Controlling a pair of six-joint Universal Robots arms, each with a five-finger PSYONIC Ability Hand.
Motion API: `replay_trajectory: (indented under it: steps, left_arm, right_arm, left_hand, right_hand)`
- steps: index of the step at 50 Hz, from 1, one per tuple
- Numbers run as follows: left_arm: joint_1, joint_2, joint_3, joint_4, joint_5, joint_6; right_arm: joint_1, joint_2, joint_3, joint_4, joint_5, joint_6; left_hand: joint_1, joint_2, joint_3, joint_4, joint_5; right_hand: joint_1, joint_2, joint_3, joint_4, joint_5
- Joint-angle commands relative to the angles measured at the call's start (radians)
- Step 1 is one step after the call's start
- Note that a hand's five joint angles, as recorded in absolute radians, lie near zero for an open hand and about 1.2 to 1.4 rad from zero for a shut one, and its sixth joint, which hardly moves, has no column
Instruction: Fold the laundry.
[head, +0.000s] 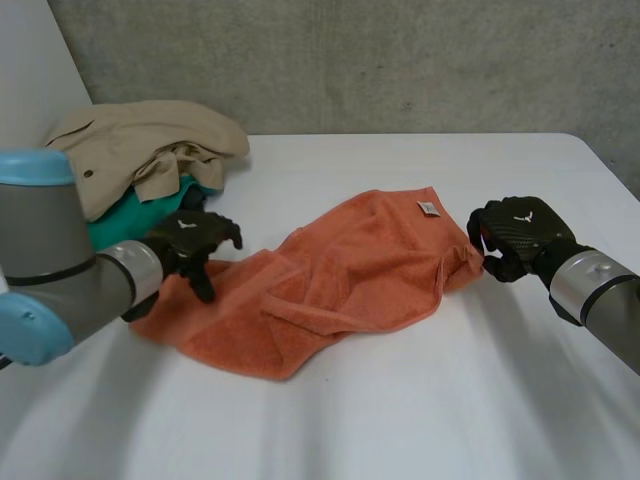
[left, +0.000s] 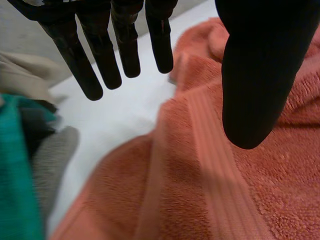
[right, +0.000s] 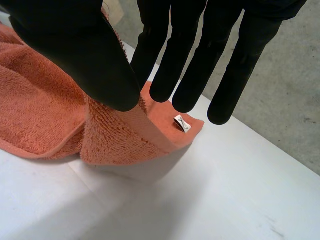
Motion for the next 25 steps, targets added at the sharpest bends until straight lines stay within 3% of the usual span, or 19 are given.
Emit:
replay_trajectory:
  steps: [1,4,9,12,13,14,20,25]
  left_arm:
    - [-0.038,-0.102,0.04,0.046,0.133,-0.019]
    - [-0.061,-0.117,0.034,0.058,0.175,-0.02]
    - [-0.09,-0.139,0.027,0.067,0.164,-0.011]
    - [-0.107,-0.163,0.038,0.081,0.141,0.015]
    - [-0.109,-0.168,0.046,0.088,0.112,0.032]
    - [-0.107,-0.166,0.052,0.093,0.087,0.041]
    - [-0.092,0.014,0.038,0.119,-0.104,0.04]
    - [-0.083,0.252,0.015,0.135,-0.089,0.01]
  right_arm:
    - [-0.008,0.0,0.01,-0.001,0.003,-0.012]
    - [-0.012,0.002,0.013,-0.001,0.009,-0.022]
    - [-0.017,0.002,0.011,-0.002,0.011,-0.029]
    - [-0.017,0.0,0.005,0.002,0.012,-0.027]
    - [-0.017,-0.002,0.002,0.002,0.012,-0.026]
    - [-0.017,-0.003,-0.002,0.004,0.014,-0.026]
    - [-0.034,-0.081,-0.079,0.099,0.043,-0.045]
    - [-0.074,-0.207,-0.194,0.247,0.08,-0.128]
  left_hand:
    - [0.04,0.046,0.043,0.039,0.038]
    - [0.034,0.04,0.037,0.033,0.032]
    - [0.048,0.054,0.052,0.048,0.047]
    - [0.399,0.405,0.402,0.399,0.398]
    - [0.811,0.816,0.814,0.81,0.809]
    - [0.928,0.934,0.931,0.927,0.926]
    - [0.929,0.935,0.932,0.928,0.928]
    - [0.929,0.935,0.932,0.928,0.928]
  right_hand:
    - [0.292,0.214,0.205,0.197,0.222]
    - [0.292,0.214,0.205,0.197,0.222]
    - [0.292,0.214,0.205,0.197,0.222]
    - [0.292,0.214,0.205,0.197,0.222]
    - [0.292,0.214,0.205,0.197,0.222]
    - [0.292,0.214,0.205,0.197,0.222]
    - [0.292,0.214,0.205,0.197,0.222]
    - [0.292,0.214,0.205,0.197,0.222]
